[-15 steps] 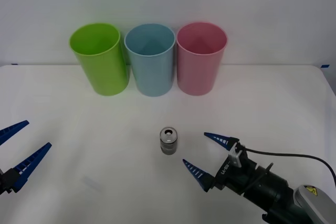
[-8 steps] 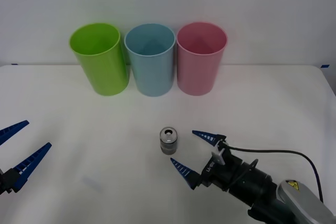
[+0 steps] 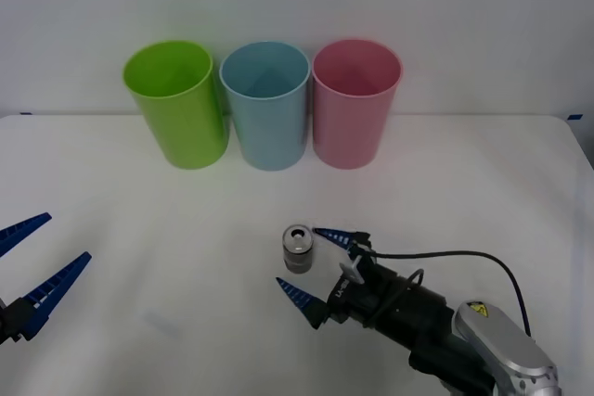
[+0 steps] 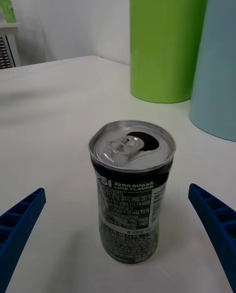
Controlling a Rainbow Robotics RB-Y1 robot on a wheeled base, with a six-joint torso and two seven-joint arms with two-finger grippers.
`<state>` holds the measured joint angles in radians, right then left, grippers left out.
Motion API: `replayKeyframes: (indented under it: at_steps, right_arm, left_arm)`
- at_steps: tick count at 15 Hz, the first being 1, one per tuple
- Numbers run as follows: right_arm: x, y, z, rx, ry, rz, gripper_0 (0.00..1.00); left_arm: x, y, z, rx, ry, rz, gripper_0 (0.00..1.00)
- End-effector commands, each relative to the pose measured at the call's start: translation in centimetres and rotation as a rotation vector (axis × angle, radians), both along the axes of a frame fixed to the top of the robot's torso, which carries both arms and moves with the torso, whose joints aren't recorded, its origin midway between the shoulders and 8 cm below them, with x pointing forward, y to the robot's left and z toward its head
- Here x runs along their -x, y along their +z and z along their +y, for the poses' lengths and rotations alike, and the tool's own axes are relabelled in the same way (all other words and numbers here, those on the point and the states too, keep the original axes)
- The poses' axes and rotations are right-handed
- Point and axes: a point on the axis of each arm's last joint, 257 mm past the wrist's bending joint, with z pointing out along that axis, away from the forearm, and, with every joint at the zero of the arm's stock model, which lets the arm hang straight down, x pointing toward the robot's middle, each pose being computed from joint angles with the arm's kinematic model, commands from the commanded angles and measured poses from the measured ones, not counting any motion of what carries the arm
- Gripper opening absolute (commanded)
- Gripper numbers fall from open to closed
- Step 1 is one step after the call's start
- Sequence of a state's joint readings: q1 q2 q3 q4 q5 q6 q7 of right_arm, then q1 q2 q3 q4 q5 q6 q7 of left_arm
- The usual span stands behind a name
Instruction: Grasp the object on the table and drop it into the matching bin: aluminum can to the light blue bin, PET bottle to the pink bin.
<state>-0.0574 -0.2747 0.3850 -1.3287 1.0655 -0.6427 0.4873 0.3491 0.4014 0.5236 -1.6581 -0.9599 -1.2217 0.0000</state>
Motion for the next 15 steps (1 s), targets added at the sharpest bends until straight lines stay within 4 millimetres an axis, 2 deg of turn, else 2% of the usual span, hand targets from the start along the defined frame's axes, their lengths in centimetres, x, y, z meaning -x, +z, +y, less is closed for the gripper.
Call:
replayKeyframes:
  at_steps: [1, 6, 10, 11, 12, 13, 15]
  right_arm:
    - [-0.9, -0.2, 1.7, 0.002, 0.012, -0.001, 1.00]
    - [-1.9, -0.5, 3.0, 0.017, 0.005, -0.007, 1.00]
    - [-2.1, -0.6, 2.9, 0.020, -0.005, -0.006, 1.00]
    - [-2.1, -0.6, 2.8, 0.021, -0.006, -0.005, 0.59]
    - [-2.1, -0.6, 2.8, 0.020, -0.007, -0.004, 0.12]
    - [-2.1, -0.6, 2.8, 0.021, -0.008, -0.006, 0.00]
    - [-2.2, -0.6, 2.8, 0.019, -0.010, -0.004, 0.00]
  left_arm:
    - [0.0, 0.0, 0.0, 0.000, 0.000, 0.000, 1.00]
    - [0.0, 0.0, 0.0, 0.000, 0.000, 0.000, 1.00]
    - [0.0, 0.0, 0.0, 0.000, 0.000, 0.000, 1.00]
    - [0.0, 0.0, 0.0, 0.000, 0.000, 0.000, 1.00]
    - [0.0, 0.0, 0.0, 0.000, 0.000, 0.000, 1.00]
    - [0.0, 0.0, 0.0, 0.000, 0.000, 0.000, 1.00]
    - [0.0, 0.0, 0.0, 0.000, 0.000, 0.000, 1.00]
